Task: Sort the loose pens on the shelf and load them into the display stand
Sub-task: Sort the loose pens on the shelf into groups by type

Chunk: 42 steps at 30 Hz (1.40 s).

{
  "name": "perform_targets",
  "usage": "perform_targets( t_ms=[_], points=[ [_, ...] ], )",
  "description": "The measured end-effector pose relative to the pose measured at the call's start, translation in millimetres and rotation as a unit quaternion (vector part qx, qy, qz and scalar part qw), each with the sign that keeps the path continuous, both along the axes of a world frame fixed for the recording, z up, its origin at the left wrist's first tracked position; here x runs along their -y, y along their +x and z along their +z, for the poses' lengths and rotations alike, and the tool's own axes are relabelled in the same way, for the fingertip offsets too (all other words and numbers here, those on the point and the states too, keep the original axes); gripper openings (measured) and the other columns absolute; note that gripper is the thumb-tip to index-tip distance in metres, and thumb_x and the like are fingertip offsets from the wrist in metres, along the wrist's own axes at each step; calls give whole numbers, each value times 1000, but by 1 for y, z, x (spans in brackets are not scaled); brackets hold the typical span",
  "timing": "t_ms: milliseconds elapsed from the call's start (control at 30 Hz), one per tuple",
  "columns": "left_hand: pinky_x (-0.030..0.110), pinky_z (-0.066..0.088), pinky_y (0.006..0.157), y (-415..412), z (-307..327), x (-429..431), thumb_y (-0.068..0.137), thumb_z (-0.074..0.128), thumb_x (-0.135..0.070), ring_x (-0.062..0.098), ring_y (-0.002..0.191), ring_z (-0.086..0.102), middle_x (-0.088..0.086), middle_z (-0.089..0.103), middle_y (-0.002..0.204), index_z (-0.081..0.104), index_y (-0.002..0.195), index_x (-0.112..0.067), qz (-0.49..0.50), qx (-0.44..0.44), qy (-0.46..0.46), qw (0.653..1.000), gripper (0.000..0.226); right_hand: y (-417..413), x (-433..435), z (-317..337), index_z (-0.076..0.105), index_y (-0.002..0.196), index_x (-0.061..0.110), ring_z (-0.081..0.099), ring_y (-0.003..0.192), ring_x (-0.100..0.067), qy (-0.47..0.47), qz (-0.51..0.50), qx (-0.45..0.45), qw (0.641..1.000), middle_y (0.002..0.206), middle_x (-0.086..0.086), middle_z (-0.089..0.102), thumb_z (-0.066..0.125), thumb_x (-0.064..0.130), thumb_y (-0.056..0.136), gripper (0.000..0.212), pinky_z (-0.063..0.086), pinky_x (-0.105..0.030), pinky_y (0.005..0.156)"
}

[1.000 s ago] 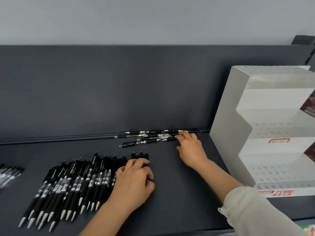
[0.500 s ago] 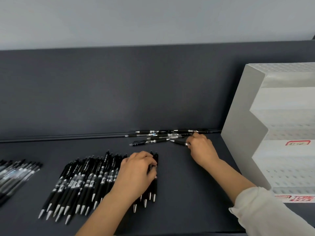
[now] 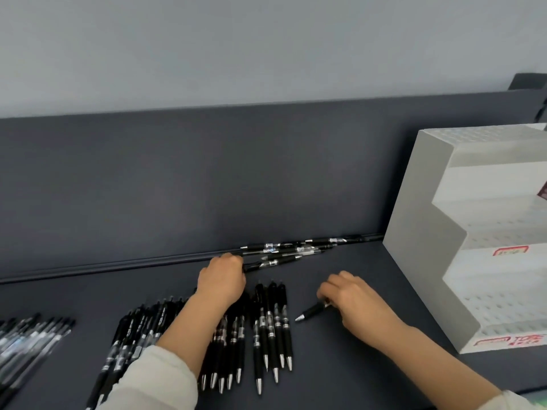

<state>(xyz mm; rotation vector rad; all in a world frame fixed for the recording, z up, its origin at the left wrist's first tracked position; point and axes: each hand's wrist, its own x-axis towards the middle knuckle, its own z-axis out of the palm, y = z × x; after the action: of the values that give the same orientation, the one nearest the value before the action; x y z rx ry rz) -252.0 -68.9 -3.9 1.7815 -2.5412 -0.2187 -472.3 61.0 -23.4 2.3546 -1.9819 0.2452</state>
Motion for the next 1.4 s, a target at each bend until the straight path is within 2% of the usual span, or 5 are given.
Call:
perform_targets(
  t_ms=[367,600,767,1133,1400],
  points=[
    [36,49,88,8,1,11,89,63,-25,20,104,56,1,59,110,62,105,-19,9,-119,38,992,17,28,-16,11,52,117,18,52,99,-23,49,19,-11,999,119,0,42,46,-6,83,41,45,-33,72],
    [12,42,70,26,35,-4,84,70,-21,1,76,56,-11,61,82,66,94,-19,30,-408,10,913,10,52,-18,-2,59,123,22,59,101,-16,30,38,125,991,124,8,48,46,17,96,30,48,-27,88],
    [36,55,86,32,53,-20,89,63,-20,17,91,64,-1,66,91,64,93,-31,1,-537,51,842,12,49,-20,-6,67,113,23,56,105,0,29,14,204,979,117,16,56,56,14,92,26,43,-14,95],
    [28,30,107,6,13,-26,102,36,-30,21,135,36,5,36,149,34,144,-15,-76,-196,163,964,46,18,13,-4,69,107,16,62,88,-7,-31,-121,272,954,95,10,59,61,6,86,25,49,-24,86],
    [33,45,97,-9,-7,-27,97,44,-41,19,118,50,2,54,128,42,139,-18,-101,-119,65,986,48,-40,66,2,51,132,10,44,124,-30,-29,-259,183,948,134,-10,49,55,14,90,41,41,-40,100]
  ],
)
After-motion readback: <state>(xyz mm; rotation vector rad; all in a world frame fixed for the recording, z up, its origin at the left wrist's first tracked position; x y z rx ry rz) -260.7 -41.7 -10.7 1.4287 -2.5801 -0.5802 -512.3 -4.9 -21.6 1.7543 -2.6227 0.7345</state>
